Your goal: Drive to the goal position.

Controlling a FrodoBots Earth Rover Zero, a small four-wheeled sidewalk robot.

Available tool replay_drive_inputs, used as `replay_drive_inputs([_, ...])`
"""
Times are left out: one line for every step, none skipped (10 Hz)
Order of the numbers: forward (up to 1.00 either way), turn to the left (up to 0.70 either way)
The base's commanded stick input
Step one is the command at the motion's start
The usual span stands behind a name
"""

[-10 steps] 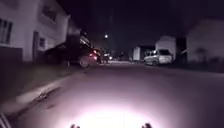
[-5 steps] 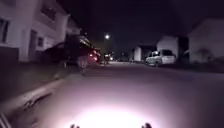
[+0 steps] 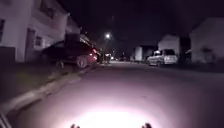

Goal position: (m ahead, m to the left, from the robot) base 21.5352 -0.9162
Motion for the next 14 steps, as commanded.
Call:
replay_drive_inputs([0.7, -0.35])
replay_drive_inputs([0.7, -0.35])
replay_drive_inputs([0.7, -0.05])
replay_drive_inputs([0.7, 0.0])
replay_drive_inputs([0.7, 0.0])
replay_drive_inputs([0.7, 0.0])
replay_drive_inputs([0.7, 0.0])
replay_drive_inputs([0.7, 0.0])
replay_drive_inputs([0.7, 0.0])
replay_drive_inputs([0.7, 0.0])
replay_drive_inputs([0.7, 0.0])
replay_drive_inputs([0.7, 0.0])
replay_drive_inputs([0.7, 0.0])
replay_drive_inputs([0.7, 0.0])
